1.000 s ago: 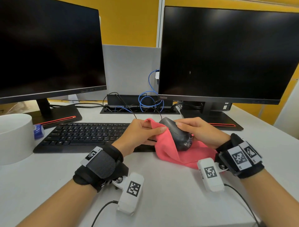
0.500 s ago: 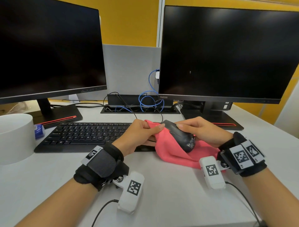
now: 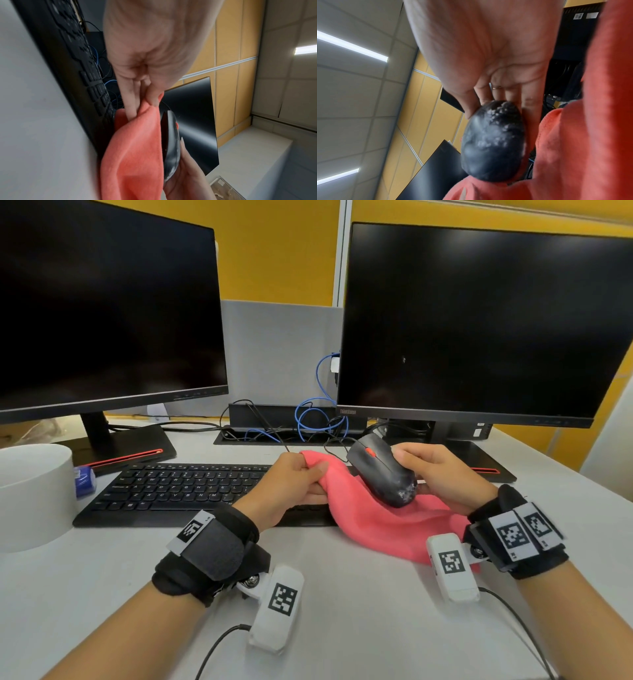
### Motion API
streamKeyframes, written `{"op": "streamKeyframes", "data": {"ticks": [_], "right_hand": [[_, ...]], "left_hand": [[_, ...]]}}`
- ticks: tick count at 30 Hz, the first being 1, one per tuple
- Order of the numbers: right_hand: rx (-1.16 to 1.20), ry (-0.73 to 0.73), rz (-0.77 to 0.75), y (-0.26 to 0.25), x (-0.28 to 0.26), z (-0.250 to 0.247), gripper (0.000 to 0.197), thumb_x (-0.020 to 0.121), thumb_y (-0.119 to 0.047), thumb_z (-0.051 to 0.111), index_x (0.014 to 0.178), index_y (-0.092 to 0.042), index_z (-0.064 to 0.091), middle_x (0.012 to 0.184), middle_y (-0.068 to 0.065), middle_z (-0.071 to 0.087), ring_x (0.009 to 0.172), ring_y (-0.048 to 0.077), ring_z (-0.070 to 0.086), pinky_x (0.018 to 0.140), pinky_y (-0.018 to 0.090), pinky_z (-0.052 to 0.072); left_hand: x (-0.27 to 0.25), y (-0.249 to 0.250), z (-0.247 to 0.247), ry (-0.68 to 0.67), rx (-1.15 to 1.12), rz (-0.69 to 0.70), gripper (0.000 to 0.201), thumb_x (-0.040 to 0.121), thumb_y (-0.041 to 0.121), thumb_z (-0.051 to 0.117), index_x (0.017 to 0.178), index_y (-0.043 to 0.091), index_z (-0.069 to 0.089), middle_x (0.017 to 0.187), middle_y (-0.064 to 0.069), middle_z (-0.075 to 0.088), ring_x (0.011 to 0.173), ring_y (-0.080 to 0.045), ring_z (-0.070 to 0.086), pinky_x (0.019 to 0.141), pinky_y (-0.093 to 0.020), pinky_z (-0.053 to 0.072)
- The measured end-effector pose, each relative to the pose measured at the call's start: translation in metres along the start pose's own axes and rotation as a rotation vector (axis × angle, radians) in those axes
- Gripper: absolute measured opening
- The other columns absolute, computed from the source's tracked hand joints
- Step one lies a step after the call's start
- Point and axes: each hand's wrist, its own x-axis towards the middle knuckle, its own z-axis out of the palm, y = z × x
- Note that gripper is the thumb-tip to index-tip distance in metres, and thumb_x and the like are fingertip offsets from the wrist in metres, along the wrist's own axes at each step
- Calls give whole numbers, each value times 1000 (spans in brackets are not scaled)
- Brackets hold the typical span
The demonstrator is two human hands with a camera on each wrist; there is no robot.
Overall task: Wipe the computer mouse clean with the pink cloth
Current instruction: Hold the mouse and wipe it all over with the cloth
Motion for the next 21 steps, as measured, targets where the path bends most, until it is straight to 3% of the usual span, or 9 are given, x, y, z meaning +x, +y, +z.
{"op": "streamKeyframes", "data": {"ticks": [2,4,6,7,10,12,15,18,21], "right_hand": [[29,-17,-4,-1,0,1,26,101,-23,48,108,-9,69,95,7,64,87,16,59,77,34,52],[64,-51,-7,-2,-1,4,26,100,-23,48,107,-9,68,92,4,65,83,13,61,71,27,54],[112,-88,-4,-3,-2,8,25,100,-22,47,106,-7,67,87,2,66,76,9,63,64,24,54],[134,-101,-1,-3,-2,10,24,100,-21,47,105,-6,65,85,1,67,73,9,64,62,23,54],[169,-125,6,-2,-3,14,23,101,-20,45,102,-6,64,82,0,67,68,8,65,61,22,53],[205,-127,23,-1,-2,16,23,101,-19,45,101,-7,64,81,0,67,67,8,65,60,23,54],[275,-126,57,0,-1,19,25,100,-18,45,103,-1,62,80,2,67,65,8,66,59,23,55],[328,-138,73,1,-1,24,30,97,-20,48,109,5,59,84,6,68,68,11,68,61,26,57],[374,-165,69,1,-2,28,33,86,-28,56,104,-1,62,89,7,71,75,16,71,65,30,59]], "left_hand": [[-2,-1,0,8,53,24,25,95,10,60,112,-7,66,105,-31,69,83,-29,70,71,-29,62],[-4,-1,1,40,73,36,27,85,10,73,97,-14,68,90,-27,71,69,-22,70,64,-25,61],[-5,0,2,89,60,48,23,80,11,79,82,-7,65,77,-20,71,57,-16,69,58,-23,60],[-5,1,2,98,41,56,20,81,11,78,82,-2,62,76,-20,72,56,-16,69,57,-24,59],[-7,4,2,52,-15,59,23,91,8,67,108,7,52,91,-27,73,67,-25,72,61,-29,61],[-7,4,3,7,-39,67,20,99,9,55,117,13,47,98,-27,72,75,-30,73,65,-31,62],[-7,6,5,-79,-114,46,24,105,25,42,122,17,57,103,-17,75,90,-28,74,81,-36,60],[-8,6,10,-253,-141,2,38,101,36,46,126,11,60,116,-12,72,107,-26,69,97,-37,53],[-11,3,15,-326,-146,0,37,100,25,51,134,9,55,125,-13,67,116,-28,64,104,-42,48]]}}
